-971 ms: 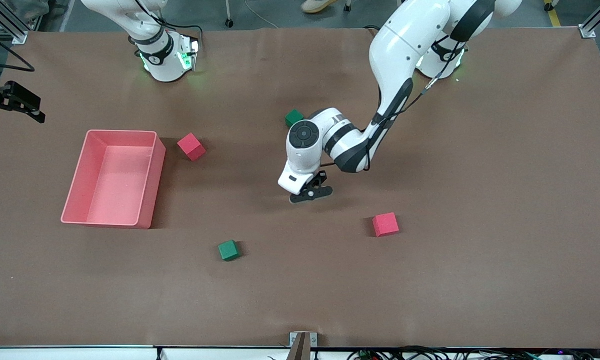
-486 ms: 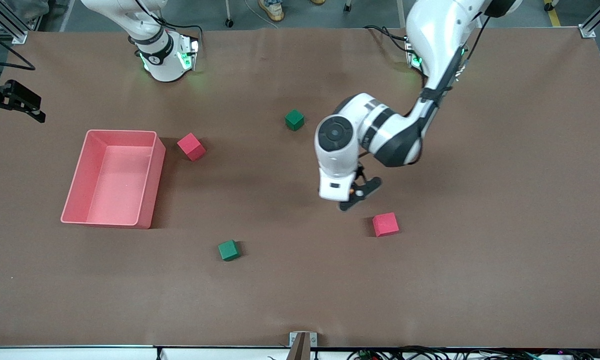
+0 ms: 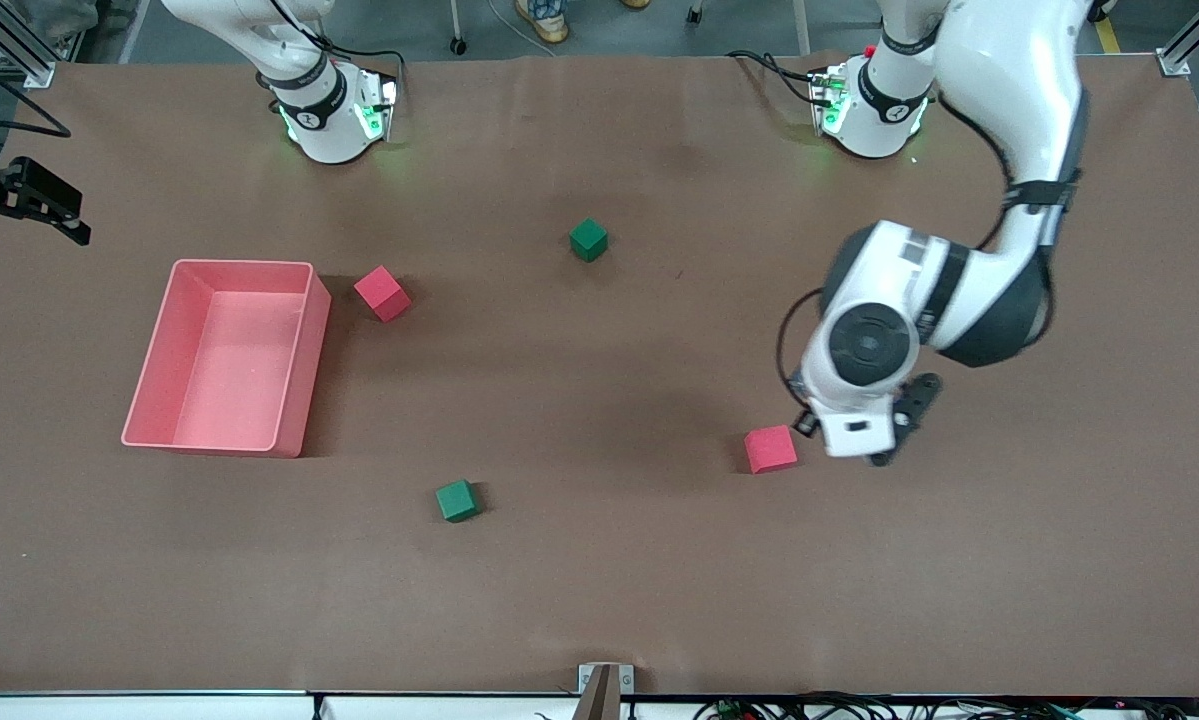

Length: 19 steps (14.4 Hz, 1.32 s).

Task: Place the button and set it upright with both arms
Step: 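Lift the button with the left gripper and carry it sideways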

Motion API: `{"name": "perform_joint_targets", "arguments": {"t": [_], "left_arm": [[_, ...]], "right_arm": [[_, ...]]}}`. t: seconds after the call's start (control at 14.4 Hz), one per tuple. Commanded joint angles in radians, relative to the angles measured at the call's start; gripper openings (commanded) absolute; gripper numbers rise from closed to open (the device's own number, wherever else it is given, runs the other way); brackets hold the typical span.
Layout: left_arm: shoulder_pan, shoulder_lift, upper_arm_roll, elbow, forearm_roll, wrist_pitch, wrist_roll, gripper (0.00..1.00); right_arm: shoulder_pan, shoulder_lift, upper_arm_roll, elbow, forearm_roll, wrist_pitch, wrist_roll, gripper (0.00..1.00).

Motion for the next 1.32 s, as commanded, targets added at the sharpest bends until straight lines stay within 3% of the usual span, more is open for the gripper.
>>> {"name": "perform_joint_targets", "arguments": {"t": [0.0, 0.28, 0.62, 1.25], "left_arm": [[0.076, -0.058, -0.013, -0.085, 0.120, -0.012, 0.007, 0.00], [0.155, -0.078, -0.013, -0.168, 0.302, 0.014, 0.000, 0.00], [0.230, -0.098, -0.014, -0.309, 0.521, 0.166, -0.140, 0.00], [0.298, -0.048, -0.014, -0.476, 1.006, 0.315, -0.660, 0.00]], "right_arm": [[-0.002, 0.005, -0.001, 0.011, 0.000, -0.001, -0.013, 1.00], [-0.003, 0.013, -0.001, 0.018, 0.000, -0.001, -0.013, 1.00], [-0.003, 0.013, -0.001, 0.018, -0.002, -0.001, -0.015, 1.00], [-0.003, 0.014, -0.001, 0.018, -0.003, -0.001, -0.016, 1.00]]}}
